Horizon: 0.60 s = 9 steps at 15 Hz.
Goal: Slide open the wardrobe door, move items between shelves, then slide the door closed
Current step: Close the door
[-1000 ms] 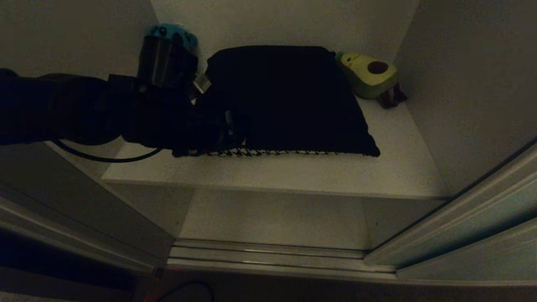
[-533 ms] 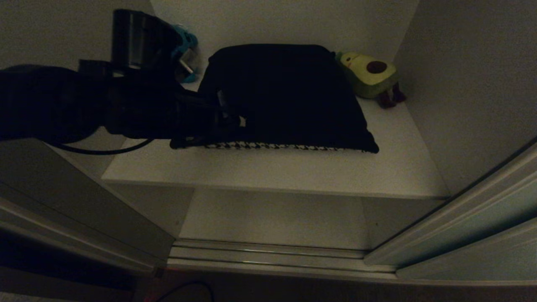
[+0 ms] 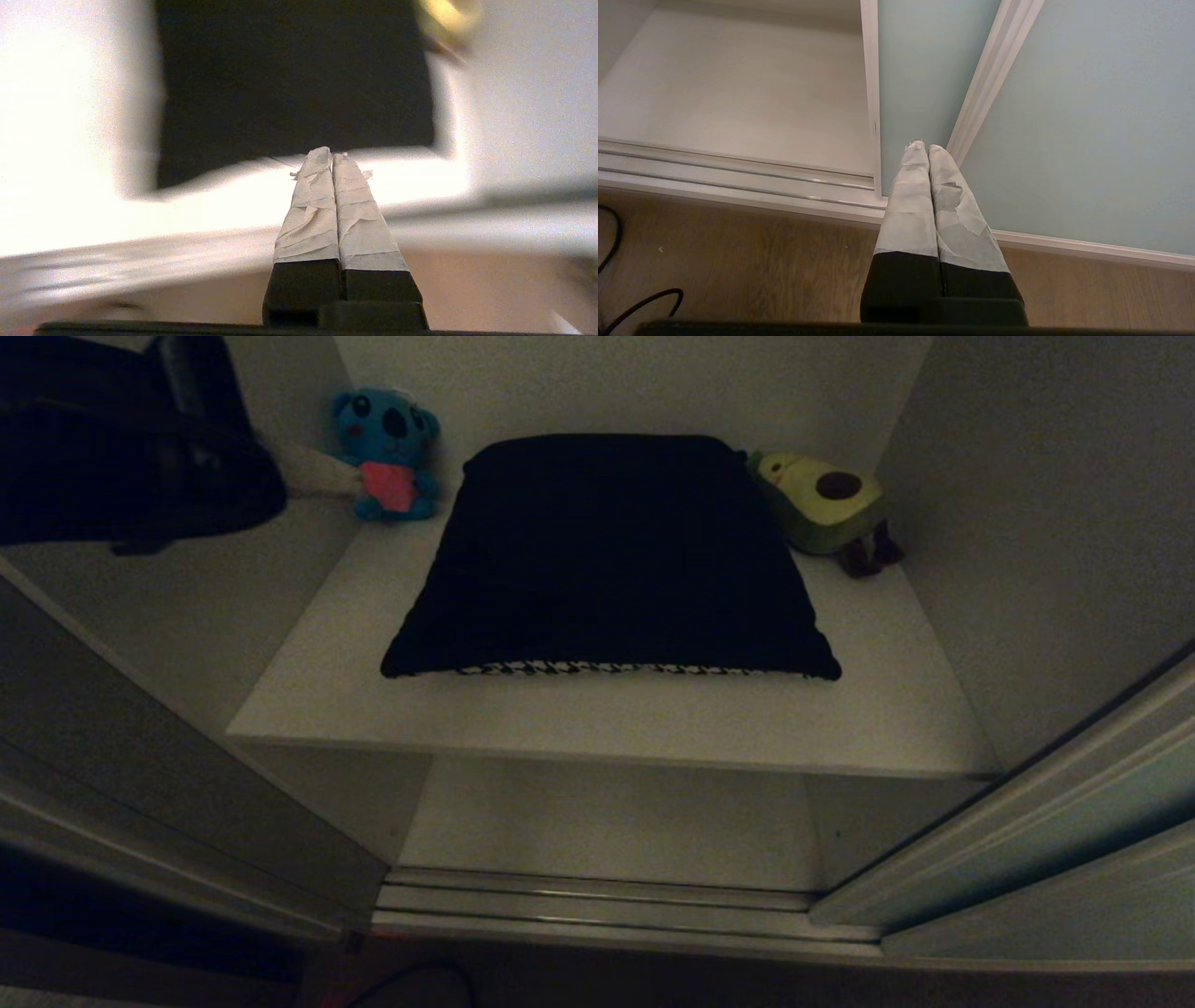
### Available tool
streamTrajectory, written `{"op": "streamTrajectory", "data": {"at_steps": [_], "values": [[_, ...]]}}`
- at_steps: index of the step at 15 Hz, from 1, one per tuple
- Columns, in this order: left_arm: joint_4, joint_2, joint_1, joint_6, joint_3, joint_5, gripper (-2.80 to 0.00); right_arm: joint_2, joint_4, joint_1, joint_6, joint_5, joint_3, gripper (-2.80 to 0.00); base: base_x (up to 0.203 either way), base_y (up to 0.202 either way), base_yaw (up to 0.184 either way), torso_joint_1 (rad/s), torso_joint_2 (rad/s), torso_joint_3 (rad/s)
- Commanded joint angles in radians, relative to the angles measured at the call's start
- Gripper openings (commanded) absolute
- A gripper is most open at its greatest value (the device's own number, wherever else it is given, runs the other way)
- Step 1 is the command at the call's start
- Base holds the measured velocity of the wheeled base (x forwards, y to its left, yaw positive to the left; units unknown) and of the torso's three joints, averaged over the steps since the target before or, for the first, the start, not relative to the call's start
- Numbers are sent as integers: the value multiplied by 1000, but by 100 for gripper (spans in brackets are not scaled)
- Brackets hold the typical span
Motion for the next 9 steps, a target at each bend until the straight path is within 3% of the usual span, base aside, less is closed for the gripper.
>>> {"op": "streamTrajectory", "data": {"at_steps": [1,4,6,9], "values": [[6,-133,25,20,21,115,-280,2,0,1,0,0,3,-280,0,0,0,0,0,0],[51,-293,89,35,83,139,-280,2,0,1,0,0,3,-280,0,0,0,0,0,0],[84,-413,197,38,152,153,-280,2,0,0,0,1,3,-280,0,0,0,0,0,0],[97,-637,348,42,351,163,-280,2,0,1,0,0,3,-280,0,0,0,0,0,0]]}}
